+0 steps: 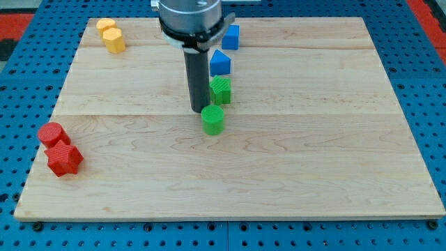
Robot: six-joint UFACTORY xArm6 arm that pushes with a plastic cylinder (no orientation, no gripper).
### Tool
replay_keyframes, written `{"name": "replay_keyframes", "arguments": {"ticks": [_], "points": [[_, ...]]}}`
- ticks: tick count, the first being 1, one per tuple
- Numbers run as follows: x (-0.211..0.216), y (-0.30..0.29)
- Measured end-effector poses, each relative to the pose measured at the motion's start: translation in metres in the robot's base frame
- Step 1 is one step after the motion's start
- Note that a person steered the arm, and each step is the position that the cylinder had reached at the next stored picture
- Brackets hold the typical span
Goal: Move the red circle to the left of the red star
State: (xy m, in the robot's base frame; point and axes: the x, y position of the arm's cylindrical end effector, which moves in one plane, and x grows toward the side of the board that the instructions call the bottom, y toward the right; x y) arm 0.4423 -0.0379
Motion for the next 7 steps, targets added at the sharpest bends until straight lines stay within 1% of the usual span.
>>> {"name": "replay_keyframes", "arguments": {"ticks": [1, 2, 3, 4, 6, 7], "points": [[0.012, -0.004], [0.031, -0.090], [0.022, -0.199], [0.018, -0.267], [0.049, -0.255], [0.049, -0.266]]}}
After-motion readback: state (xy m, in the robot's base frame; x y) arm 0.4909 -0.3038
